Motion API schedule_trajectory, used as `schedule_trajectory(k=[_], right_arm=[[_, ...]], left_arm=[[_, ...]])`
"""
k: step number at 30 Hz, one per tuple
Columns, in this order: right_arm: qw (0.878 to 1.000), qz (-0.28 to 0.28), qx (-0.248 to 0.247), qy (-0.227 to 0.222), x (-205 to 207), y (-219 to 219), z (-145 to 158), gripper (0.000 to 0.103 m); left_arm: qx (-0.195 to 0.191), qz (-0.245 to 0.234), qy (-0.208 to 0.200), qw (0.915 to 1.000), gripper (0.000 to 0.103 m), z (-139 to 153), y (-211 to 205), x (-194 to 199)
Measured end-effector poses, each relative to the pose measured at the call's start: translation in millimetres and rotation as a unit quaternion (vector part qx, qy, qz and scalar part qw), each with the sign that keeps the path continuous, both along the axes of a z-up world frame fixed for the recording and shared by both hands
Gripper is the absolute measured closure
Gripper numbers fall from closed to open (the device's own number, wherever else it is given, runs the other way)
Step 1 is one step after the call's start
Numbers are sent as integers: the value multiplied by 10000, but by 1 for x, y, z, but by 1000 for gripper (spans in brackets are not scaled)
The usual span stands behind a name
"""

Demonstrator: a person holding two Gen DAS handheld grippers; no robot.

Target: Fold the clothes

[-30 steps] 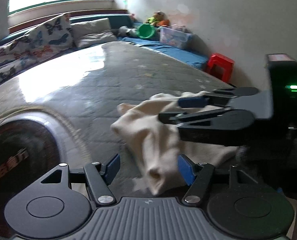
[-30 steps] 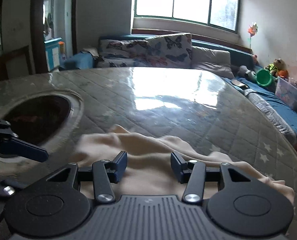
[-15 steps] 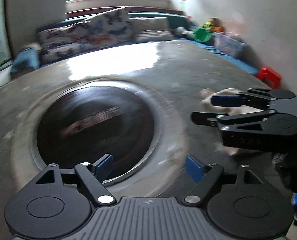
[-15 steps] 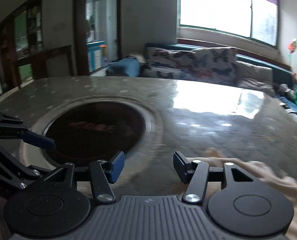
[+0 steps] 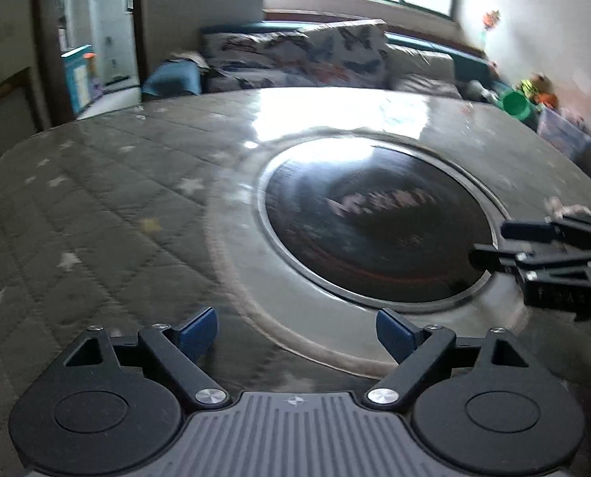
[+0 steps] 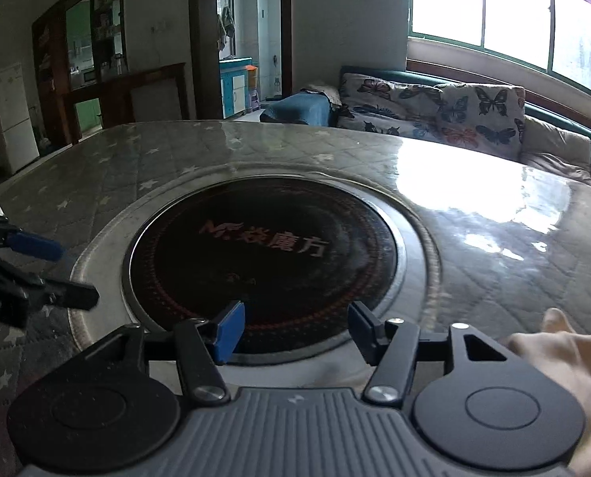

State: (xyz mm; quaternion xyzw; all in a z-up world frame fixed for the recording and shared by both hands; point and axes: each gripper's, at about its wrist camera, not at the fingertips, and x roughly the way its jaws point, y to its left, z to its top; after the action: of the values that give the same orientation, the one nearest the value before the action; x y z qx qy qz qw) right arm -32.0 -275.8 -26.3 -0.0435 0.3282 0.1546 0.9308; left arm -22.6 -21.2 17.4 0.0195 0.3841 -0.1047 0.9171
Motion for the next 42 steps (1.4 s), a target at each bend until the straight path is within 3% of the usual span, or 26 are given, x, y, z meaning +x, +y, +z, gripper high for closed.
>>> schedule_trajectory(k=[8, 10, 14, 16, 19, 42], right_arm=[[9999, 94, -58, 104, 11, 12, -9, 32], [9998, 107, -84, 124, 14, 15, -10, 22], [9997, 140, -100, 171, 17, 18, -13, 16], [9996, 141, -91, 219, 19, 19, -14, 6], [9994, 217, -128, 253, 19, 21, -15, 1], [9991, 314, -142, 258, 19, 24, -18, 0]], left_arm=[[180, 390, -193, 9989, 5, -6, 15, 4], [233, 417, -251, 9985, 2, -8, 14, 5], [280, 447, -376, 9979, 0, -13, 12, 2], [275, 473, -432, 9976, 0, -14, 12, -1], [278, 502, -499, 9971, 0, -16, 12, -3], [262, 515, -528, 9969, 0, -17, 13, -2]])
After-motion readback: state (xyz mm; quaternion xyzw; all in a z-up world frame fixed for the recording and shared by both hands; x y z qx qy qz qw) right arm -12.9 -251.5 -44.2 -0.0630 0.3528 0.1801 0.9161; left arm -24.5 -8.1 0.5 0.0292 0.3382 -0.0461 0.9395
